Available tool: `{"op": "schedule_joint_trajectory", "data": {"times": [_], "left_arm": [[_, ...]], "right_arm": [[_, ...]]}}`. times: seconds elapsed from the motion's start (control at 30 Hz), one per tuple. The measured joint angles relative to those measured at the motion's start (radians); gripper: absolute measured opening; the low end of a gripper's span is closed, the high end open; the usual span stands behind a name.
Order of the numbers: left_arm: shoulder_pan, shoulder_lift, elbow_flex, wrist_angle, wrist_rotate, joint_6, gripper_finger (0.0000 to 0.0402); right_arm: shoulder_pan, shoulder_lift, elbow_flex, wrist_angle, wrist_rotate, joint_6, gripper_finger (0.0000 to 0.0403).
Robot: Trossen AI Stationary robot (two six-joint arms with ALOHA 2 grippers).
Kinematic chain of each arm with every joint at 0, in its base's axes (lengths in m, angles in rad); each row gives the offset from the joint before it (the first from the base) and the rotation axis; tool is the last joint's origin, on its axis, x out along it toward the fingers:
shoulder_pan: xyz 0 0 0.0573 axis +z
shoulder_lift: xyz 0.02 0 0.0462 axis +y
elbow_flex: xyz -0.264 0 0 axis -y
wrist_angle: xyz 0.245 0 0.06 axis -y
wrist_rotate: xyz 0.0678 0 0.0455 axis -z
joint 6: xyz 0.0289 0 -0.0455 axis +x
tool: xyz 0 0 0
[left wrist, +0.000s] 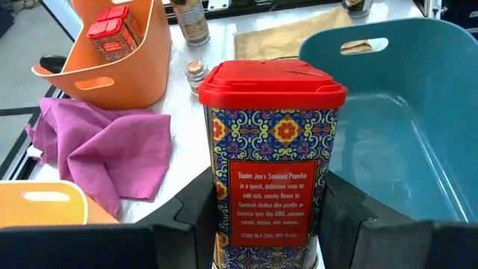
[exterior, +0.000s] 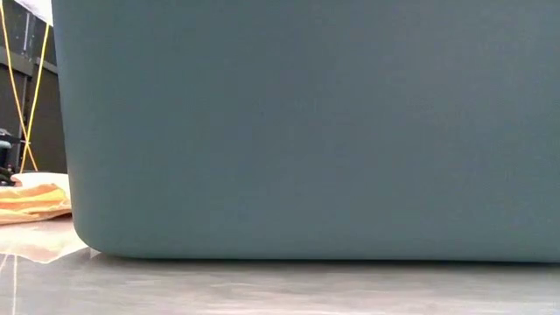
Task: Sort spices by type
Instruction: Put the red seasoning can into the orange bin
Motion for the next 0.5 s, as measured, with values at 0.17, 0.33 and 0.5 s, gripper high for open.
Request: {"op": "schedule_joint_trajectory", "data": {"times": [0.17, 0.33, 0.5], "left_arm": [[0.003, 0.0, 0.0, 0.016, 0.01, 0.033, 0.014], [0.01, 0.004, 0.0, 0.021, 0.03, 0.042, 0.014], [0.014, 0.021, -0.001, 0.021, 0.044, 0.043, 0.014]], "right_arm": [[-0.002, 0.017, 0.0, -0.005, 0.016, -0.043, 0.0388], [-0.01, 0.058, -0.001, -0.004, -0.013, -0.083, 0.0388], [-0.009, 0.101, -0.001, 0.025, 0.016, -0.148, 0.0388]]}}
